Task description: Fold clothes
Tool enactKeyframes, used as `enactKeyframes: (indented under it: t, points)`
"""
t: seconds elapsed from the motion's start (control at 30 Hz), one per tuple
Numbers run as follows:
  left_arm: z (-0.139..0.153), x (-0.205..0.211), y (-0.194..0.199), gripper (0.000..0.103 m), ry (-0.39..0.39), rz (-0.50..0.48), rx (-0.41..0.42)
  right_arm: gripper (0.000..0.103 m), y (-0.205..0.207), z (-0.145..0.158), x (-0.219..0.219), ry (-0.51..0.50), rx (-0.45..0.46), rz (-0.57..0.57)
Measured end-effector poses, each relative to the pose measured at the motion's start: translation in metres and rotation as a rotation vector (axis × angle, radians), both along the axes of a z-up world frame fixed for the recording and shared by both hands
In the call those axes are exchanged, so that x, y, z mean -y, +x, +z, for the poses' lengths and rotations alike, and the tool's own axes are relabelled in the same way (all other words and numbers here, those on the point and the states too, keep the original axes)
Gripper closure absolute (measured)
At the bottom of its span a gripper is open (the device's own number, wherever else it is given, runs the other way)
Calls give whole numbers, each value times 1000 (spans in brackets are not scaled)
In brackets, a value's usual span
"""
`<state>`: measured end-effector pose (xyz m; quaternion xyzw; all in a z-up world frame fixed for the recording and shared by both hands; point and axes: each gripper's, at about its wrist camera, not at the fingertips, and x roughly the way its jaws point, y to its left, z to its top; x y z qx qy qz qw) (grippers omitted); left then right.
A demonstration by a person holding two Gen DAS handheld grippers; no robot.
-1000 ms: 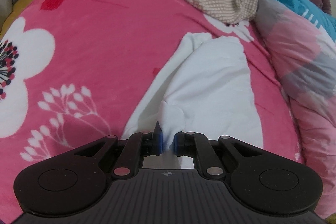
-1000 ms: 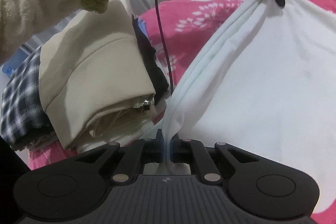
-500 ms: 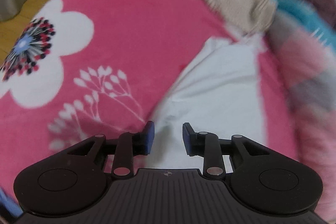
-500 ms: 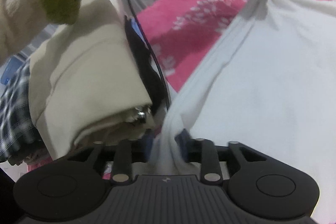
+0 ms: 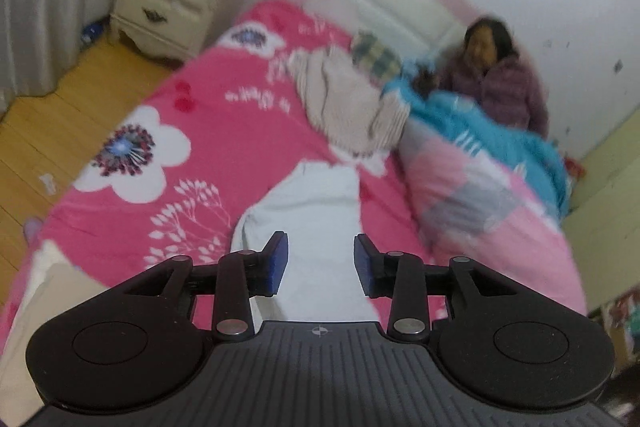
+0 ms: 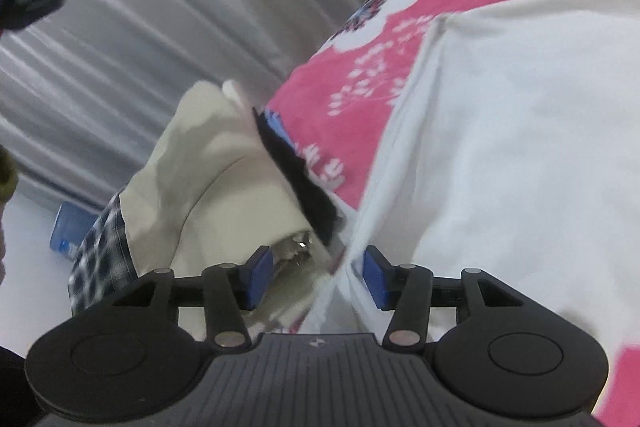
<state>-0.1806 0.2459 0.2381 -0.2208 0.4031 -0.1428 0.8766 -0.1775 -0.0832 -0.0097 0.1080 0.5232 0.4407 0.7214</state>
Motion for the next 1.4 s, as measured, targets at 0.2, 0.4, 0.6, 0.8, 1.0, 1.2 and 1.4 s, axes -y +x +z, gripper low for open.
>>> enactKeyframes:
  t: [0.2, 0.4, 0.6, 0.8, 1.0, 1.2, 1.4]
  points:
    - [23, -8, -67, 54, 31, 55, 87, 49, -27, 14, 29, 25, 45, -36]
    - [-82, 37, -104, 52, 122, -101, -69, 48, -36, 8, 41, 4, 65, -41]
    - [-219, 96, -96, 52, 201, -181, -229, 48, -27, -18, 42, -70, 57, -62]
    - [-293, 115, -78, 69, 189, -135, -327, 67, -21, -50, 24, -135, 41, 10]
    - [-307, 98, -81, 96, 143, -67, -341, 98, -47, -38, -5, -128, 144, 151]
    - [-312, 90, -84, 97, 139, -67, -327, 98, -80, -34, -54, -128, 268, 322]
    - [-307, 84, -103, 95, 137, -90, -356, 79, -86, -57, -88, -149, 263, 372]
